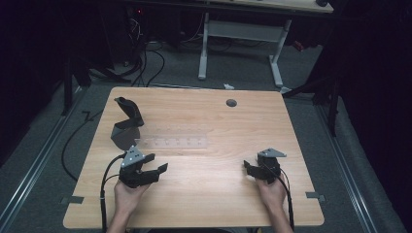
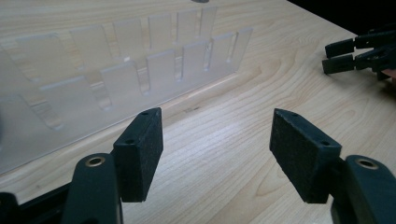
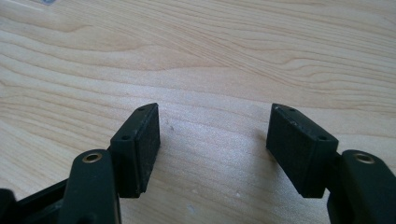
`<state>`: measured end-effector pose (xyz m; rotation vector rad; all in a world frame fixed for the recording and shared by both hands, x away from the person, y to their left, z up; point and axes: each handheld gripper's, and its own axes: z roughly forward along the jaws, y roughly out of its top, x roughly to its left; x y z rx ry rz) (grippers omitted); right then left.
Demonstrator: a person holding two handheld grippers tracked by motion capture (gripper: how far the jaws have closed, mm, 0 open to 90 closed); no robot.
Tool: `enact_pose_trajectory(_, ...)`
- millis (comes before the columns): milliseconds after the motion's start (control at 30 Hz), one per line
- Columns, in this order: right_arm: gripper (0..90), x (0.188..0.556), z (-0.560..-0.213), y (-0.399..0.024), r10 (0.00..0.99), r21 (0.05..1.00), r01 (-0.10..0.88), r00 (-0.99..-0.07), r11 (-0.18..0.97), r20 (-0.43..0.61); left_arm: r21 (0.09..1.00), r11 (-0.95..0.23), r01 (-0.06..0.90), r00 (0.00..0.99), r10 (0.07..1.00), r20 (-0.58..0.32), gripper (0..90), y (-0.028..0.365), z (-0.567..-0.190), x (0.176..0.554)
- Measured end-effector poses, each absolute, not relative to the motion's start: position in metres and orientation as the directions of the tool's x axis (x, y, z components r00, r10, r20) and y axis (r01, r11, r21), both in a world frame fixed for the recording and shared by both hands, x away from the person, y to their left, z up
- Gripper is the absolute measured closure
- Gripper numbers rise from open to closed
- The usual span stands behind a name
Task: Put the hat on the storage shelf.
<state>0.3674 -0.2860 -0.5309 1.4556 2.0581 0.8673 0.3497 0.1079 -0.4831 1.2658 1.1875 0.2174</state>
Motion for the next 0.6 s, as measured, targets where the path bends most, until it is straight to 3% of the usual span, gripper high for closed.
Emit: enact_pose_trajectory(600,35.2,0.367,-0.531,-0.286,0.946,0.724,0.649,-0.323,0.235,-0.017,0.814,0.300,0.497,0.443,0.720,-0.535,36.7,0.088,-0.510,0.364)
